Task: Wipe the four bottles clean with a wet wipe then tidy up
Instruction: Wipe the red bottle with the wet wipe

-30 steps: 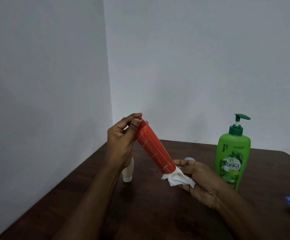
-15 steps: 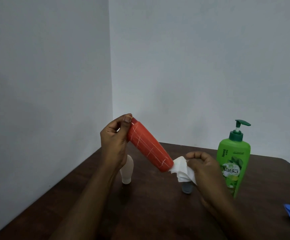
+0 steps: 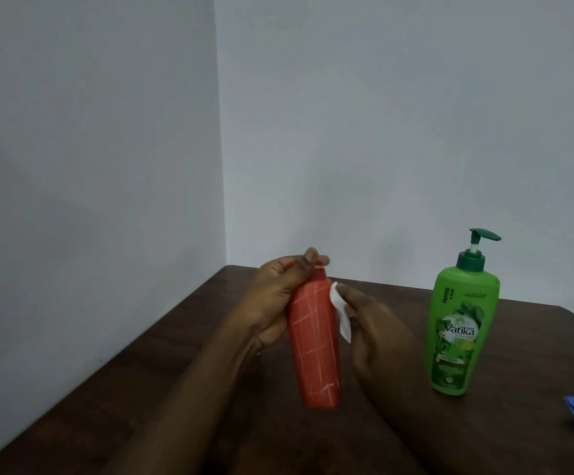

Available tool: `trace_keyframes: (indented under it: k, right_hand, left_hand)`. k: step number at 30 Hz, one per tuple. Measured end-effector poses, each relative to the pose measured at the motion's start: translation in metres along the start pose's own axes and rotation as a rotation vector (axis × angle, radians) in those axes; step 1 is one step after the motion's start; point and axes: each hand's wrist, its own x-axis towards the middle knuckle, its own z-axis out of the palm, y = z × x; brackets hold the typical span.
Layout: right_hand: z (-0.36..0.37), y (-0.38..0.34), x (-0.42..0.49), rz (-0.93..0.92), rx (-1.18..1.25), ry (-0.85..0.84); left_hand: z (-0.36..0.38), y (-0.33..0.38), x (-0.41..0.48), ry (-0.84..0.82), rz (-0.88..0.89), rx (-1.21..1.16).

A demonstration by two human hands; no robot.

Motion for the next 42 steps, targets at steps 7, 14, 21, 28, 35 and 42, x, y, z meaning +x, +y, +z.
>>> trace_keyframes:
  k: [7,14,21,28,35,42]
  right_hand:
    - [-0.001,0.000,0.001,0.035,-0.054,-0.009]
    - [0.009,0.014,-0.003,-0.041,-0.058,-0.077]
    - [0.011,0.014,-0.003,-0.025,0.004,-0.040]
    - [0.008,0.011,-0.002,-0.038,0.041,-0.042]
    - [0.002,0.003,0.002,-0.234,0.027,-0.335]
    - [-0.013,-0.002,0.011,-0.322,0.032,-0.867]
  left_hand:
    - [0.004,-0.014,0.006,-0.130,-0.095,0.034]
    - [0.001,-0.017,0.009,-0.181,-0.170,0.025]
    - [-0.003,-0.016,0.009,-0.241,-0.197,-0.021]
    - [-0.003,-0.017,0.008,-0.275,-0.211,-0.055]
    - [-0.007,-0.018,0.012,-0.199,-0.208,-0.042]
    - [-0.008,-0.020,0.012,-0.177,-0.211,-0.066]
